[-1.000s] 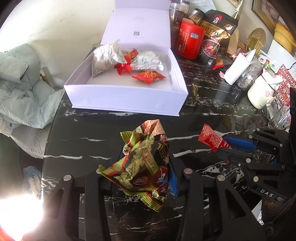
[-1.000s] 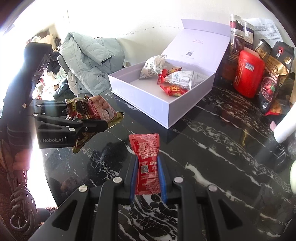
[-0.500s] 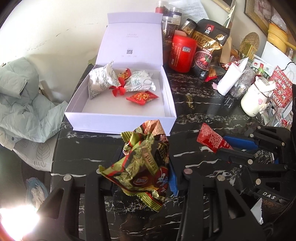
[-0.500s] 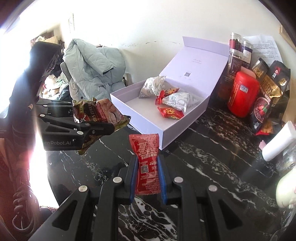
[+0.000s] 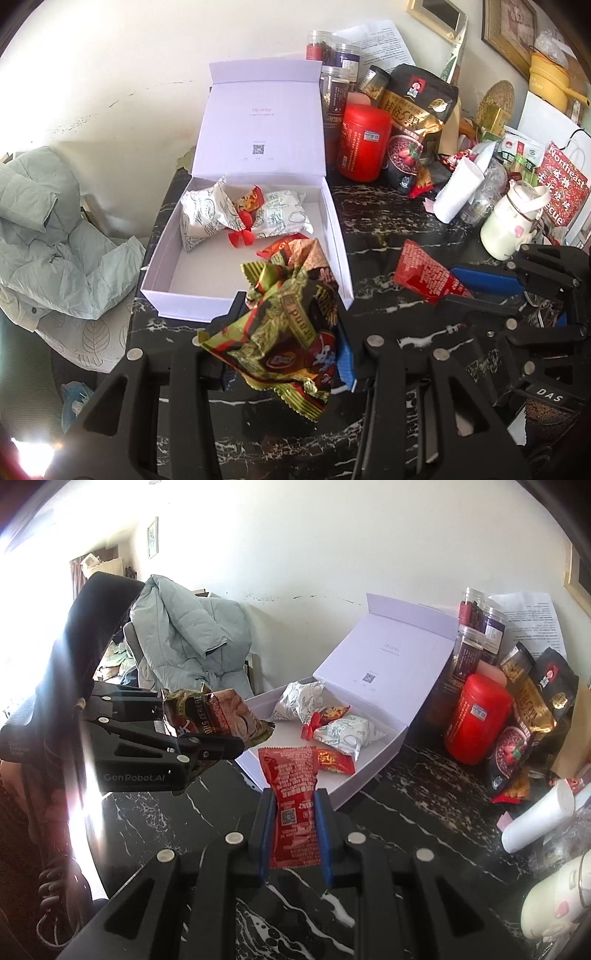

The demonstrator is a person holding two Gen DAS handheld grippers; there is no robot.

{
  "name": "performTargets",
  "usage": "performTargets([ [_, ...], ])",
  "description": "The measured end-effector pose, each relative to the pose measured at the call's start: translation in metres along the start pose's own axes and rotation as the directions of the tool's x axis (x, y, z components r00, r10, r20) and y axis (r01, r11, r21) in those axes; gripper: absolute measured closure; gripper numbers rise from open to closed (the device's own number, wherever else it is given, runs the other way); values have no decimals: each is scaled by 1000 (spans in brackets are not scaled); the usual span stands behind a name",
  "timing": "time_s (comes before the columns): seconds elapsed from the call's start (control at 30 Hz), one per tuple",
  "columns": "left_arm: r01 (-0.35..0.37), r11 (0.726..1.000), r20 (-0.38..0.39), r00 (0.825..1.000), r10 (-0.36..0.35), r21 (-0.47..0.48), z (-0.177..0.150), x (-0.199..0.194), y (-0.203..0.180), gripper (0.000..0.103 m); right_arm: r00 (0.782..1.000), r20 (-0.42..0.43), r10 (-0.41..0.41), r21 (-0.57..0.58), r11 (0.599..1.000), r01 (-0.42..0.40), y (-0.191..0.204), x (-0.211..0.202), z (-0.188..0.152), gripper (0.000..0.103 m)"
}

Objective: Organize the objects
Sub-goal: 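Lift and carry the wrapper and red packet toward the lavender box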

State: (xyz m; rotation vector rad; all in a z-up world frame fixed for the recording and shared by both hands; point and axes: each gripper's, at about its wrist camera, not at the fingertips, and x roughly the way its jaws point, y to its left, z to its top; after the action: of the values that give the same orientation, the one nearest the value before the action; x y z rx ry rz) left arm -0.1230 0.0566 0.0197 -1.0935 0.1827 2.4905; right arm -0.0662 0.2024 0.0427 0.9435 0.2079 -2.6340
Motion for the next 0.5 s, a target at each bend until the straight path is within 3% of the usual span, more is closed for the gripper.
performTargets([
  [0.5, 9, 999, -19, 1000, -10, -31, 34, 49, 23, 63, 1000, 13, 0, 16, 1000, 0, -34, 42, 35, 83],
])
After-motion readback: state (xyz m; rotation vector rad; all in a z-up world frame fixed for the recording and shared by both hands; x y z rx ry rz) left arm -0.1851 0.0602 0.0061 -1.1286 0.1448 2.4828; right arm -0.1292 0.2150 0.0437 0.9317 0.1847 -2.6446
